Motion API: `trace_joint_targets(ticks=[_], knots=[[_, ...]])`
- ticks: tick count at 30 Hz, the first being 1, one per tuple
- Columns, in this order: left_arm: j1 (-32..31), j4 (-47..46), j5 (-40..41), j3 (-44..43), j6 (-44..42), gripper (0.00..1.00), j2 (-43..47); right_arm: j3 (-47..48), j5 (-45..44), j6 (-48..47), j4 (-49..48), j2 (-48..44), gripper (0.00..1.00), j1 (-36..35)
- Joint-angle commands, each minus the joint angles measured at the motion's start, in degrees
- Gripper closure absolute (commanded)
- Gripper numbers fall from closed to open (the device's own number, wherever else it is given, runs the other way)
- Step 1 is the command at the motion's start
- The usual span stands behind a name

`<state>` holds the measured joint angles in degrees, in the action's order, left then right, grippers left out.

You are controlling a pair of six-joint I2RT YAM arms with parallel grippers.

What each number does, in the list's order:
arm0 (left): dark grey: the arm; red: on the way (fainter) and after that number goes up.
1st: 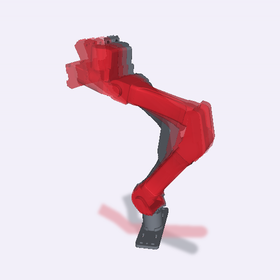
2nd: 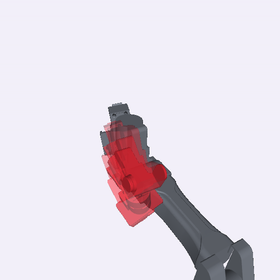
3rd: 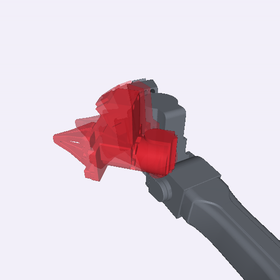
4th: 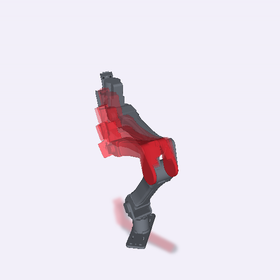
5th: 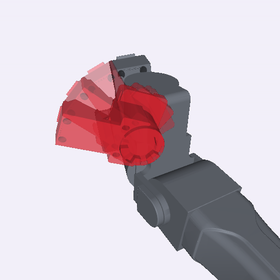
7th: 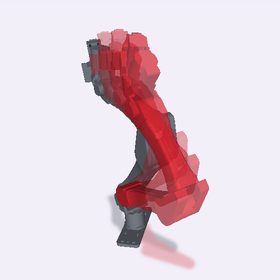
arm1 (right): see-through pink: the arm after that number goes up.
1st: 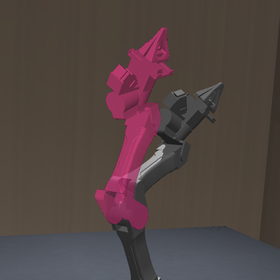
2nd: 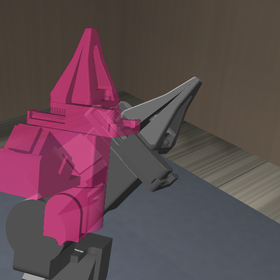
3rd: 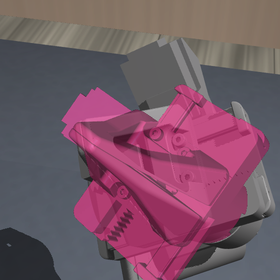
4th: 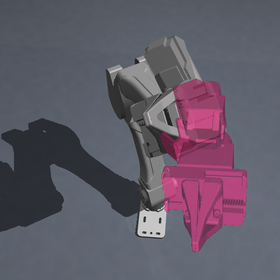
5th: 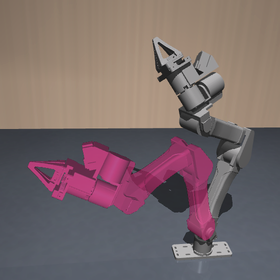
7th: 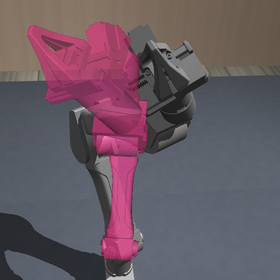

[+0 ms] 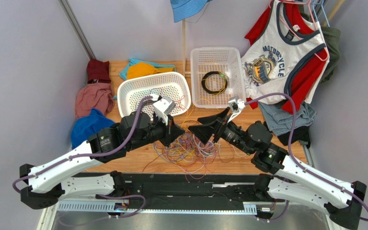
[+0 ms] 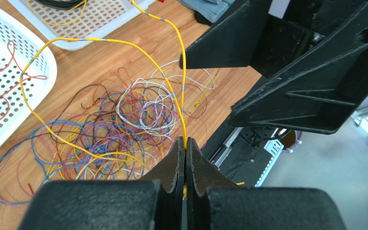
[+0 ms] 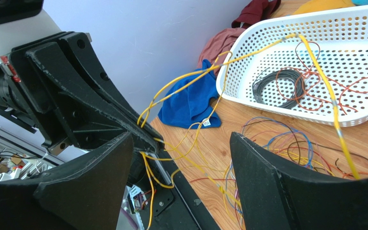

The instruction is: Untangle the cables

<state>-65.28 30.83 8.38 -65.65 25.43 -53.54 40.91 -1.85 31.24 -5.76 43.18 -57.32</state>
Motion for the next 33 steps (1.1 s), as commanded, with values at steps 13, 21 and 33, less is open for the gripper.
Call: trace_joint_targets(ticks=[13, 21, 33], knots=[[-0.2, -4.02, -3.46, 2.98, 1.2, 1.0, 0.45, 8.74, -0.52, 0.66, -8.85, 10.42, 0.5, -0.25], [-0.2, -2.62, 0.21, 4.38, 1.55, 0.77, 3.0, 12.34, -8.16, -4.07, -3.13, 8.34, 1.0, -0.16], [0.24, 6.01, 20.8, 15.19, 12.71, 0.01, 10.9, 53.27, -22.49, -26.39, 26.05, 14.28, 1.0, -0.16]])
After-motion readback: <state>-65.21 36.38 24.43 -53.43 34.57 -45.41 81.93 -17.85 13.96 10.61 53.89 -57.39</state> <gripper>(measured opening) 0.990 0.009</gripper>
